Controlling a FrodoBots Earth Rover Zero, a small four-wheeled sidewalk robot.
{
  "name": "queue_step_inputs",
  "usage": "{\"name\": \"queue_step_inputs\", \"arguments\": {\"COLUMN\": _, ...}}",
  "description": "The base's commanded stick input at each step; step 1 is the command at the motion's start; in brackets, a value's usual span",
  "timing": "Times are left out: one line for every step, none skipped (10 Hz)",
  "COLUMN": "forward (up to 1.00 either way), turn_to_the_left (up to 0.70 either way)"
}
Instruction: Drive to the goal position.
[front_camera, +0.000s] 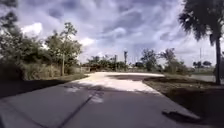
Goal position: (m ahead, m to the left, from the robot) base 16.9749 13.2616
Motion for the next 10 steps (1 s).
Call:
{"name": "queue_step_inputs", "arguments": {"forward": 0.95, "turn_to_the_left": 0.00}}
{"name": "queue_step_inputs", "arguments": {"forward": 0.95, "turn_to_the_left": 0.00}}
{"name": "queue_step_inputs", "arguments": {"forward": 0.95, "turn_to_the_left": 0.00}}
{"name": "queue_step_inputs", "arguments": {"forward": 0.95, "turn_to_the_left": 0.00}}
{"name": "queue_step_inputs", "arguments": {"forward": 0.95, "turn_to_the_left": 0.00}}
{"name": "queue_step_inputs", "arguments": {"forward": 0.95, "turn_to_the_left": 0.00}}
{"name": "queue_step_inputs", "arguments": {"forward": 0.95, "turn_to_the_left": 0.00}}
{"name": "queue_step_inputs", "arguments": {"forward": 0.95, "turn_to_the_left": 0.00}}
{"name": "queue_step_inputs", "arguments": {"forward": 0.95, "turn_to_the_left": 0.00}}
{"name": "queue_step_inputs", "arguments": {"forward": 0.95, "turn_to_the_left": 0.00}}
